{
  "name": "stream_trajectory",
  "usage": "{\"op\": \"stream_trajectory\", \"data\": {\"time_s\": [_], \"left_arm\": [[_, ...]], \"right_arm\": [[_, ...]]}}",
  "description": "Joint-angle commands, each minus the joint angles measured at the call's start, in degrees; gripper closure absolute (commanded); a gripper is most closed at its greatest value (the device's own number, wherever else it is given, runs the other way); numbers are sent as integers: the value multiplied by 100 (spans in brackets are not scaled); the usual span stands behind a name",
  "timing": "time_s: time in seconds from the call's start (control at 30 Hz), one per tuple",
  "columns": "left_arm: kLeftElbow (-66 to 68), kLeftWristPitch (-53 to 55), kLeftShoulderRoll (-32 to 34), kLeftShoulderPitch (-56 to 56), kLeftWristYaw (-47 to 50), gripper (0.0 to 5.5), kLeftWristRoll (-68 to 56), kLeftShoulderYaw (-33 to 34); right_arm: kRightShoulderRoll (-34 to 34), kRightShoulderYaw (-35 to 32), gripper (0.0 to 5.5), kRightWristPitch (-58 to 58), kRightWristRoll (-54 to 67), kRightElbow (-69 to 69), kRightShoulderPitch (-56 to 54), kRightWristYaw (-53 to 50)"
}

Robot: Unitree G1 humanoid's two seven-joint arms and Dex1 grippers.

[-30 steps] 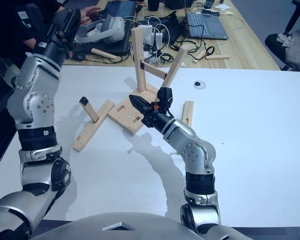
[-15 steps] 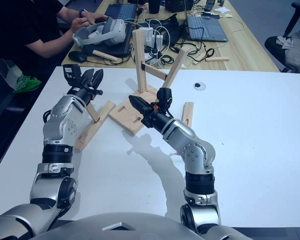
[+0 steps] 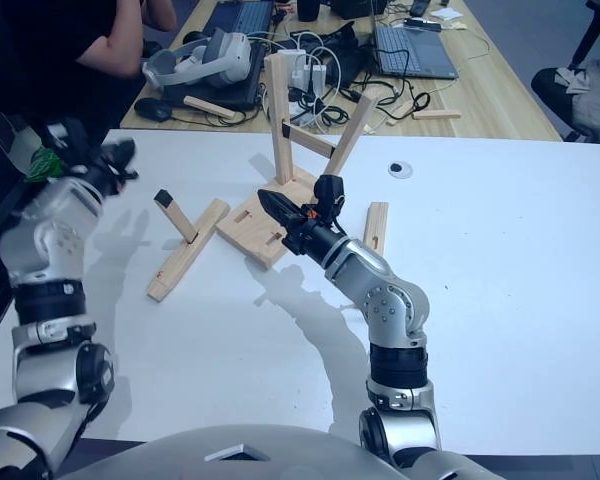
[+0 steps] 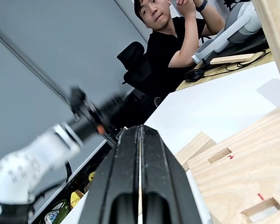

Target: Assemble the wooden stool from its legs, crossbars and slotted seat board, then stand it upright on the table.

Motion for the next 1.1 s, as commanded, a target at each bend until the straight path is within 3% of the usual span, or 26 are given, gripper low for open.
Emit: {"op": "stream_trajectory", "data": {"time_s": [0.03,0.27,0.47,0.57,0.9,1.1], "left_arm": [[-898,307,-265,409,-291,366,7,-716],[-1767,951,-570,1129,-213,366,150,-1356],[-1656,894,-304,935,-171,366,539,-1373],[-796,636,-68,296,-413,366,813,-1433],[3756,-739,283,-2089,-2009,211,1642,-1928],[5324,-1624,83,-2772,-2385,129,2163,-2140]], "right_arm": [[-2,-111,550,-67,28,35,-1,-53],[37,-323,550,-145,80,174,-171,-85],[84,-245,550,-231,23,211,-87,-72],[98,-206,550,-287,-22,241,-74,-55],[86,-97,550,-487,-193,413,-101,51],[-11,-75,550,-467,-208,503,-165,186]]}}
